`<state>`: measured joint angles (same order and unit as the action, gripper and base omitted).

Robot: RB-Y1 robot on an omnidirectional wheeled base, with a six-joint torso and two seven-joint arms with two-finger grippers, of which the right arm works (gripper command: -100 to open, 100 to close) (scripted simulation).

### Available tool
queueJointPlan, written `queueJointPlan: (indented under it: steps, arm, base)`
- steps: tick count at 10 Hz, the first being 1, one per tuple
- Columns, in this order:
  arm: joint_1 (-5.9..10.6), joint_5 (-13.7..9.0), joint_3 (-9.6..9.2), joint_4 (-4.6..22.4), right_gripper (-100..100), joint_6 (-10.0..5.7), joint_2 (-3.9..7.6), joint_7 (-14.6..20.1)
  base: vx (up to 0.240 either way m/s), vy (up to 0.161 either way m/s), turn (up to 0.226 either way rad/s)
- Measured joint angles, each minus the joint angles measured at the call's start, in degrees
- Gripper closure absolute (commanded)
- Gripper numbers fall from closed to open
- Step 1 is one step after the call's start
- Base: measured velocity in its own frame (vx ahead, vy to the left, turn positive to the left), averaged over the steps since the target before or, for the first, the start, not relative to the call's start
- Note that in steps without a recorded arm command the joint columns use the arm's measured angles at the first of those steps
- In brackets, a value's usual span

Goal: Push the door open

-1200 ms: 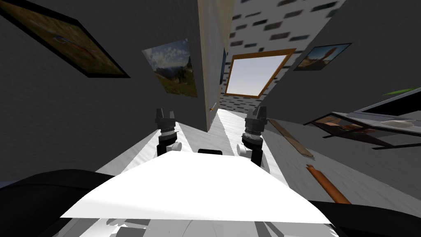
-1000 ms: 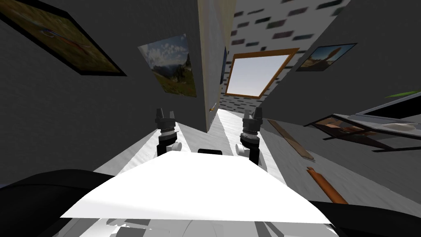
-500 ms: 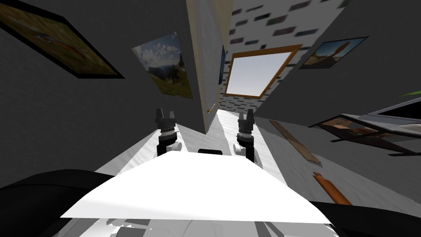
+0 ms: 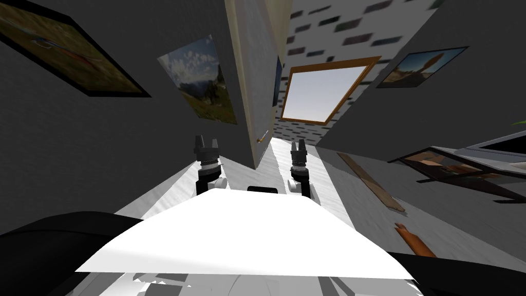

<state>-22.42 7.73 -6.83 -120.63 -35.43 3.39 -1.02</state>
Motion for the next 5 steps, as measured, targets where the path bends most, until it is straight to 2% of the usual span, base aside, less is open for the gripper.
queueJointPlan:
  steps: [5]
  arm:
    - [2.08, 0.67, -2.76, 5.85, -100, -0.80, 0.62, 0.88]
  base:
    - [0.091, -0.082, 0.022]
